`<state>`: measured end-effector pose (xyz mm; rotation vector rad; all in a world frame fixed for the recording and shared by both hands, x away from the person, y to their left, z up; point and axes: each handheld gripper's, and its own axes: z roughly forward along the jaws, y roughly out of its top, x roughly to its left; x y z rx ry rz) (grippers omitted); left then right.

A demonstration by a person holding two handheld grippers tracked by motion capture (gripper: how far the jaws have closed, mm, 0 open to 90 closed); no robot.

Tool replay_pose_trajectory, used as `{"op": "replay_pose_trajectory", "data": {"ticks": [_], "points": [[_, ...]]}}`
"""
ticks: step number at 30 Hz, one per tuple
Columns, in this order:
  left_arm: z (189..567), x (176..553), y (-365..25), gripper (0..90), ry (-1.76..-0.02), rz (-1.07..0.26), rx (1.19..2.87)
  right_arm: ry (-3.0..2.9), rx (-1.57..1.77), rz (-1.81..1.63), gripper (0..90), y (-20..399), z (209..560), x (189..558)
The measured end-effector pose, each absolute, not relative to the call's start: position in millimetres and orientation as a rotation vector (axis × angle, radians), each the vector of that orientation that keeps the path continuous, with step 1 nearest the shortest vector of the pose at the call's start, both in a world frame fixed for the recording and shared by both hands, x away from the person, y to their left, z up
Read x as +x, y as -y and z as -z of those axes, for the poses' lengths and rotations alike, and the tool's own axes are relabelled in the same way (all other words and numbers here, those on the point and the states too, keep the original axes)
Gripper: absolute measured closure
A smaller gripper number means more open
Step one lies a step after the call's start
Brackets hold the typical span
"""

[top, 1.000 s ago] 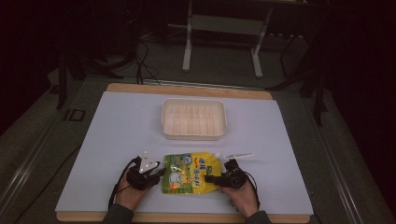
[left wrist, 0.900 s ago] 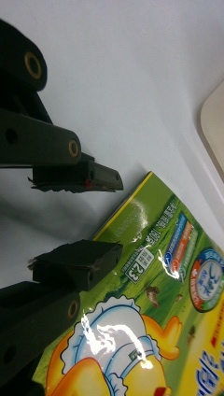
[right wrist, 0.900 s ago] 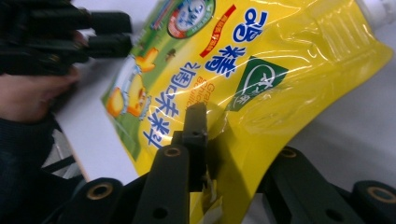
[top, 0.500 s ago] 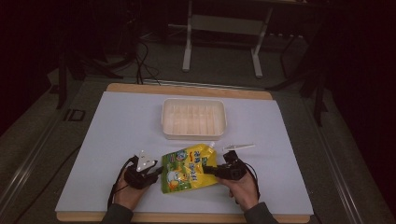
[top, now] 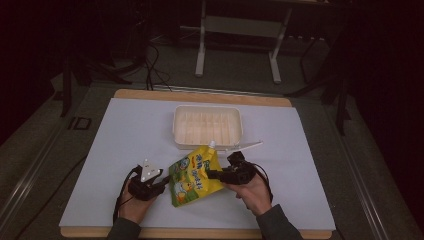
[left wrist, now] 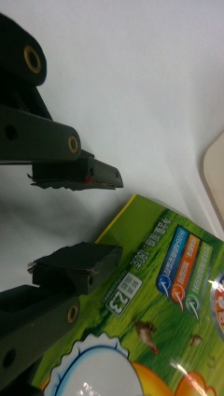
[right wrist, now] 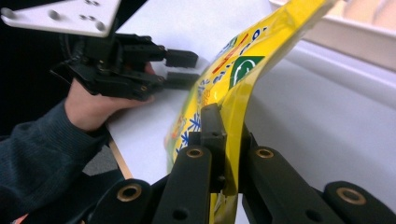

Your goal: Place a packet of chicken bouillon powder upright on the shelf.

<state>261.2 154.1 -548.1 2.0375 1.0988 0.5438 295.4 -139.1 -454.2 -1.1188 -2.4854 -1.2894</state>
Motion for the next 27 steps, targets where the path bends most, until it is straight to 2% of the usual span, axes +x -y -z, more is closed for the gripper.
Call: {"op": "replay_pose_trajectory", "data": {"ticks": [27], "points": [[549, 263, -159, 60.7, -1.125, -0.560, 2.025, 2.489, -1.107, 1.425, 90.0, 128, 414, 302]]}}
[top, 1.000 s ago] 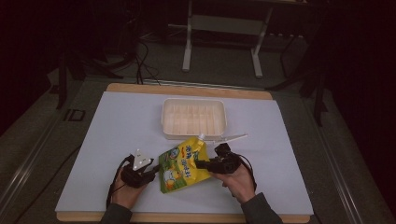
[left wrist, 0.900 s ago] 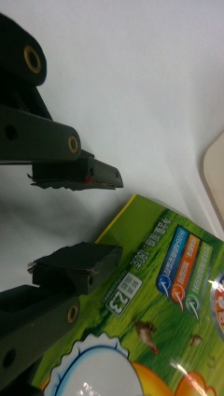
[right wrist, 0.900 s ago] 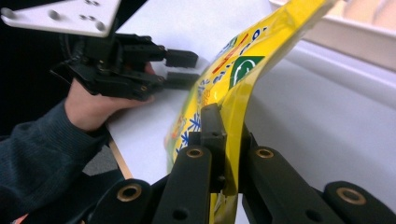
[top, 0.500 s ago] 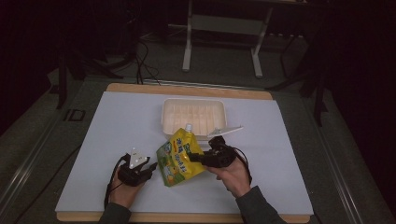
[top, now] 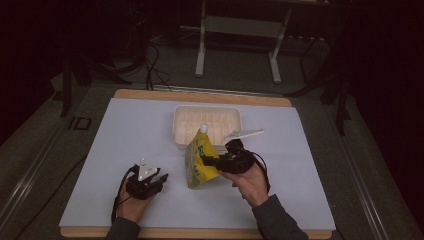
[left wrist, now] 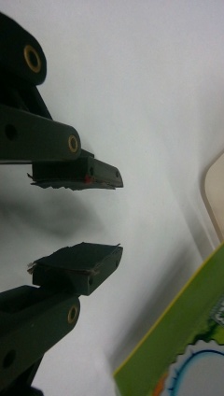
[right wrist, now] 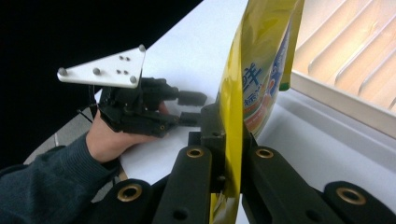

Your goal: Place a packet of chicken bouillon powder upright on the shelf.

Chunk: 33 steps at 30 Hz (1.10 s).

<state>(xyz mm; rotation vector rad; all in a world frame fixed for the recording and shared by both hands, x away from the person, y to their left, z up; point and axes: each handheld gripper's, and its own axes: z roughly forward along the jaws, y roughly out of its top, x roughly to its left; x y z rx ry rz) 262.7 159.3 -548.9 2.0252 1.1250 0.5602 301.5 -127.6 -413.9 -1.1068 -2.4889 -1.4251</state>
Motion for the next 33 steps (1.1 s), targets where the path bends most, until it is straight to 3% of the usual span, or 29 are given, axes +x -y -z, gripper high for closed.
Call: {"op": "replay_pose_trajectory", "data": {"ticks": [33], "points": [[552, 266, -163, 60.2, -1.141, -0.571, 2.023, 2.493, -1.144, 1.555, 90.0, 120, 387, 315]]}}
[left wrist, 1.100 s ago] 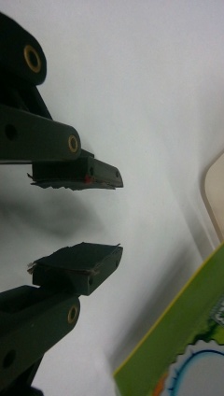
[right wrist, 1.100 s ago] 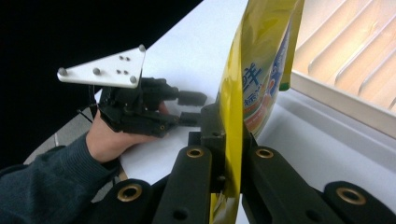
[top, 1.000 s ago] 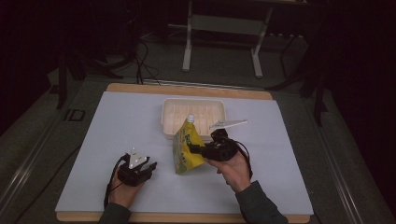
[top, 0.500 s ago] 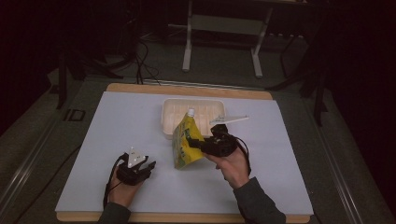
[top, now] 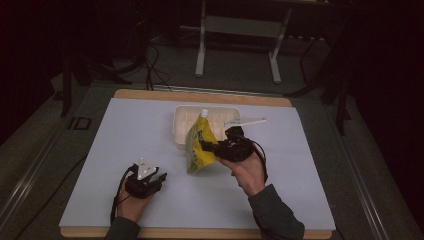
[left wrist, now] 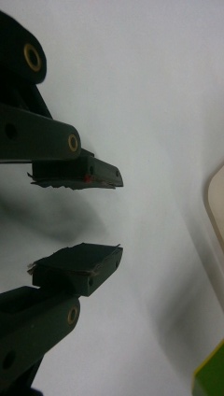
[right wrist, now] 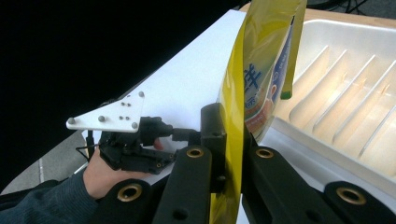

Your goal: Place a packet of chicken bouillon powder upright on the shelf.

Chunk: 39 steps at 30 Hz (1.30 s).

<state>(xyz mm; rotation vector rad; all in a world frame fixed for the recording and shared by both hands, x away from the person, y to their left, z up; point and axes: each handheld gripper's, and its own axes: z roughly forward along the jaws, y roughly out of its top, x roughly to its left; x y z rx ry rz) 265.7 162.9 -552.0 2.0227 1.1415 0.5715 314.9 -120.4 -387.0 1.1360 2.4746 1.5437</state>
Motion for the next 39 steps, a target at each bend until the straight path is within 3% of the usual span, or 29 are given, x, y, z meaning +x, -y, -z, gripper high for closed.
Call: {"op": "replay_pose_trajectory", "data": {"ticks": [39], "points": [[552, 265, -162, 60.3, -1.133, -0.575, 2.027, -2.365, 1.121, -1.493, 90.0, 99, 369, 348]]}}
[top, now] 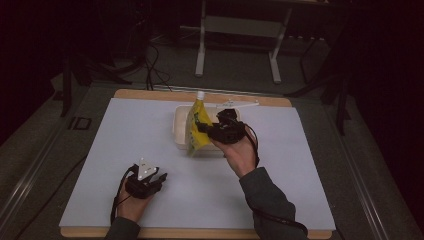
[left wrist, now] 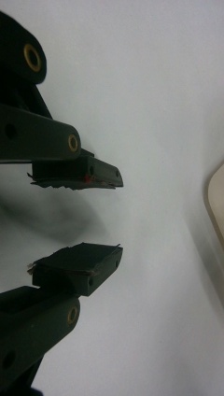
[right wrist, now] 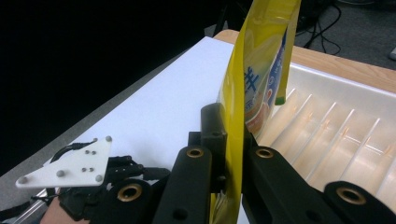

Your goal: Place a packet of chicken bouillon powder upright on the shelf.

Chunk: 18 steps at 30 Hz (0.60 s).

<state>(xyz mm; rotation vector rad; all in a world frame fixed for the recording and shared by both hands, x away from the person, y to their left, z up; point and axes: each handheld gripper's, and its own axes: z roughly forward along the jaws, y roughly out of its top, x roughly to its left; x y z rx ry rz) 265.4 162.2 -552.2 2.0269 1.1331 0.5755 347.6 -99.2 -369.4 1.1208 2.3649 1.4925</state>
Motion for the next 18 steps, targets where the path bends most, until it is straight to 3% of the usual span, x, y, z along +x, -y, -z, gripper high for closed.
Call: {"op": "replay_pose_trajectory", "data": {"ticks": [18], "points": [[552.2, 265.4, -162.1, 60.4, -1.133, -0.576, 2.029, -2.316, 1.116, -1.488, 90.0, 91.4, 367.5, 356.3]]}}
